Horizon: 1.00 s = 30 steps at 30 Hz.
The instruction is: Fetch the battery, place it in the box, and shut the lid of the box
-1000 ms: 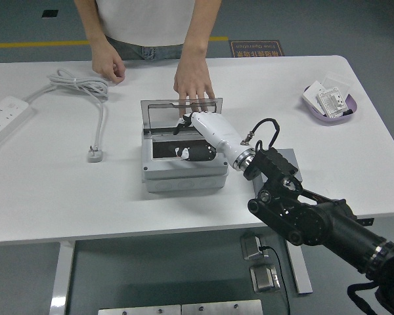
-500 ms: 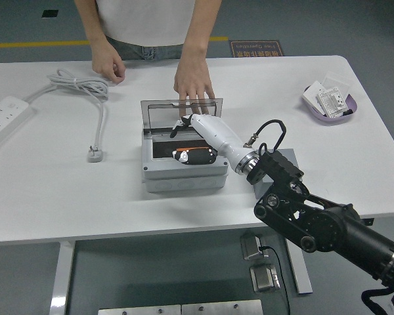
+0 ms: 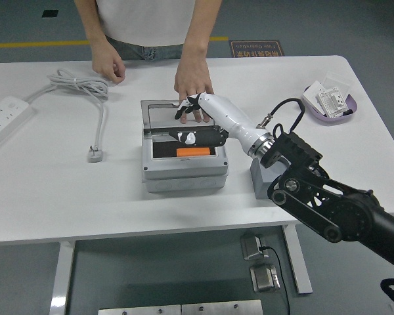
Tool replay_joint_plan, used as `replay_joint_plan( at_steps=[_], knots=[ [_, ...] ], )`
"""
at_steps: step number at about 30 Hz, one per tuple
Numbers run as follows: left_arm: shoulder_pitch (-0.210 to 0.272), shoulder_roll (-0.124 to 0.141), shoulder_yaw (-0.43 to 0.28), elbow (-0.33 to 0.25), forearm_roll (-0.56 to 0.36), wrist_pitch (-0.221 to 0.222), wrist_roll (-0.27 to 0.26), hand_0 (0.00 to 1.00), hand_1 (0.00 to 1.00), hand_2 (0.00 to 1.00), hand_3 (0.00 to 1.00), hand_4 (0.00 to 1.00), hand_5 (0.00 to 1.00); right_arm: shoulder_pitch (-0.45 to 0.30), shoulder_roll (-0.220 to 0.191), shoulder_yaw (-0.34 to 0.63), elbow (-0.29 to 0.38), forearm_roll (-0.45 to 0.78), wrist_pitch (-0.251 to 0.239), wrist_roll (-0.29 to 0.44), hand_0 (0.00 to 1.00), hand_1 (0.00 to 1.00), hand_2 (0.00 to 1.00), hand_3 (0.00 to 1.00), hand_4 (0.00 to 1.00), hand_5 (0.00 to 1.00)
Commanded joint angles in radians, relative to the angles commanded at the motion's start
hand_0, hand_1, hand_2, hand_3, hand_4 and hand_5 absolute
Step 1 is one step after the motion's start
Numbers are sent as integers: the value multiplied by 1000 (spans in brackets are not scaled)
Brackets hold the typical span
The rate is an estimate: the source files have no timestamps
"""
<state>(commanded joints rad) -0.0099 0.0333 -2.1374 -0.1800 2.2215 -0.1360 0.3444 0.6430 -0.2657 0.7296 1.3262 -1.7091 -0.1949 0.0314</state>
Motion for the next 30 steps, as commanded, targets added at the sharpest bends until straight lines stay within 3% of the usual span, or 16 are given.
replay_joint_plan(
  at_steps=[5, 6, 7, 17, 18, 25, 30],
  knots=[
    [-4, 1, 3, 0, -6, 1, -2, 528, 608, 553, 623, 643, 281, 52, -12, 38, -39, 22, 7, 11, 646, 608, 667, 572, 822, 444],
    [-5, 2, 4, 0, -7, 1, -2, 528, 604, 555, 622, 643, 283, 67, -8, 41, -60, 33, 5, 18, 572, 560, 659, 571, 827, 462],
    [-6, 2, 5, 0, -7, 1, -3, 528, 604, 555, 622, 643, 283, 78, -4, 43, -79, 43, 4, 25, 572, 560, 659, 571, 827, 462],
    [-20, 5, 10, 0, 5, 5, -6, 527, 602, 555, 621, 642, 285, 186, 85, 42, -346, 115, -4, 108, 544, 537, 654, 575, 830, 466],
    [-22, 6, 11, 0, 6, 5, -7, 526, 601, 554, 622, 641, 284, 193, 94, 42, -373, 124, -7, 115, 584, 554, 654, 574, 825, 466],
    [-28, 7, 20, 0, 6, 7, -10, 525, 600, 552, 620, 635, 286, 198, 125, 38, -534, 159, -18, 146, 609, 567, 651, 579, 826, 470],
    [-28, 5, 25, 0, 4, 8, -12, 525, 599, 552, 620, 635, 287, 180, 130, 27, -570, 162, -21, 150, 610, 563, 650, 577, 822, 474]
  ],
)
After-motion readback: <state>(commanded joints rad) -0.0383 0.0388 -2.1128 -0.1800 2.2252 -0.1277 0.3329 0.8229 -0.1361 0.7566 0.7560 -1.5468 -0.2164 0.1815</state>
